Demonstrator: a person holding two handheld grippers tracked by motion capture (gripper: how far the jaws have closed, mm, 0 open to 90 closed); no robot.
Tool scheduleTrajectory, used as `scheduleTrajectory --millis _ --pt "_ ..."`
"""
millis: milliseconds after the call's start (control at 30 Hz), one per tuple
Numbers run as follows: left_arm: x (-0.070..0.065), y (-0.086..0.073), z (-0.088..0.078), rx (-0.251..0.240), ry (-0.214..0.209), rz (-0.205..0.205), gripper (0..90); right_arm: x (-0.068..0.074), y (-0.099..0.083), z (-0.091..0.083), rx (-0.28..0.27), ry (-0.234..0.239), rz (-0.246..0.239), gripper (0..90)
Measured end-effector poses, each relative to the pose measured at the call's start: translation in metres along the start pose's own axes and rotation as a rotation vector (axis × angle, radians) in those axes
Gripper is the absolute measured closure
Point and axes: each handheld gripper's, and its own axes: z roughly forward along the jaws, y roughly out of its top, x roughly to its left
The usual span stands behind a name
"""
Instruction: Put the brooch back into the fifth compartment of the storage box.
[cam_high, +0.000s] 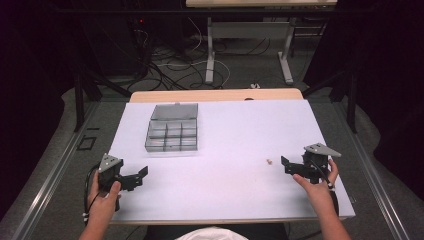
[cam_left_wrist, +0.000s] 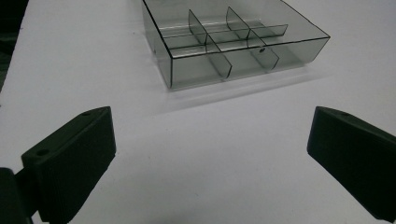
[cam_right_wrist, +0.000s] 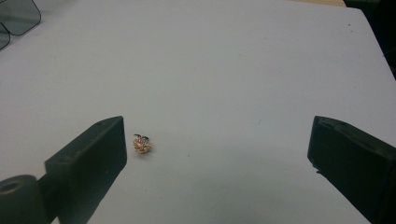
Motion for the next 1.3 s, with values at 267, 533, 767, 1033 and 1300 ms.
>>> scheduleTrajectory --millis 267,533,767,1033,1300 --pt "-0.002 0.000 0.000 0.005 -0.002 0.003 1.6 0.006 0.004 0.001 -0.013 0.003 -0.022 15.1" --pt "-0.002 -0.001 -0.001 0.004 -0.005 0.005 1.9 0.016 0.009 0.004 0.025 0.050 -0.037 26.4" --pt "-0.003 -0.001 -0.002 0.000 -0.007 0.002 1.9 0.023 0.012 0.009 0.065 0.093 -0.021 34.1" --pt "-0.004 -0.001 -0.002 0.002 -0.005 0.006 2.1 0.028 0.020 0.019 0.117 0.126 0.045 42.1" --pt "-0.003 -0.001 -0.002 0.005 -0.006 0.007 2.2 0.027 0.027 0.025 0.150 0.118 0.106 42.9"
